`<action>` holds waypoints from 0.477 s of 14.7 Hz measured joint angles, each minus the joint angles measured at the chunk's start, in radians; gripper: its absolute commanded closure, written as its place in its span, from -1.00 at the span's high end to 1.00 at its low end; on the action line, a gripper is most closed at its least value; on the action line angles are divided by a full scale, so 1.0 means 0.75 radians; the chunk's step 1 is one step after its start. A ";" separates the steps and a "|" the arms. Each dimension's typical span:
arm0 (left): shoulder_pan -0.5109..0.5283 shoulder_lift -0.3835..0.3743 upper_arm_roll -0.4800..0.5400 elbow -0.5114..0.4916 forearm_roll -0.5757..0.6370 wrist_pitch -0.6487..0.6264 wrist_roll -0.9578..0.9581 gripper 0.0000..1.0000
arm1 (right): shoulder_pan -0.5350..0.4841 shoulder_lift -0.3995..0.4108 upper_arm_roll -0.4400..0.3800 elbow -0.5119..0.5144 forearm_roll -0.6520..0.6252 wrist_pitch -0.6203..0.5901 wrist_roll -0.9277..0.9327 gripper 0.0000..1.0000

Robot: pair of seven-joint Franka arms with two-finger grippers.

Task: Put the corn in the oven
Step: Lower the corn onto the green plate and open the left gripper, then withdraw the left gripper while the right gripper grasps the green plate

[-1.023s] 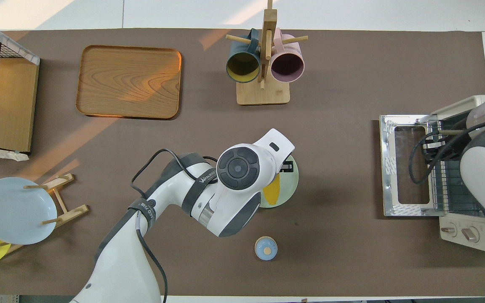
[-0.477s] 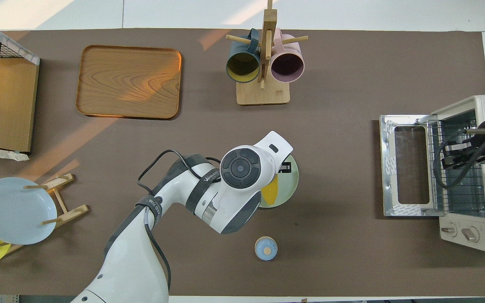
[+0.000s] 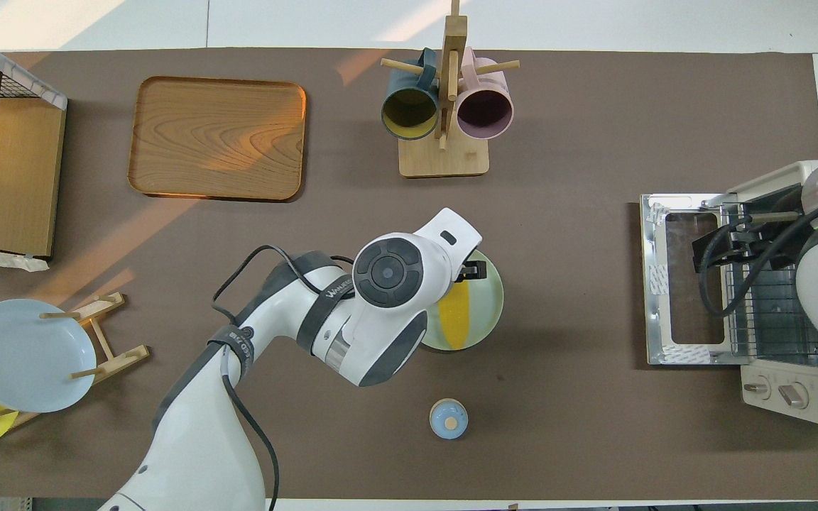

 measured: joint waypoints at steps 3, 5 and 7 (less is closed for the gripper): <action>0.147 -0.130 0.012 0.034 0.002 -0.199 0.091 1.00 | 0.070 -0.001 0.005 -0.022 0.016 0.059 0.024 1.00; 0.296 -0.213 0.019 0.101 0.016 -0.402 0.247 1.00 | 0.163 0.007 0.008 -0.040 0.033 0.123 0.130 1.00; 0.457 -0.258 0.023 0.192 0.030 -0.579 0.410 1.00 | 0.325 0.049 0.013 -0.062 0.037 0.217 0.323 1.00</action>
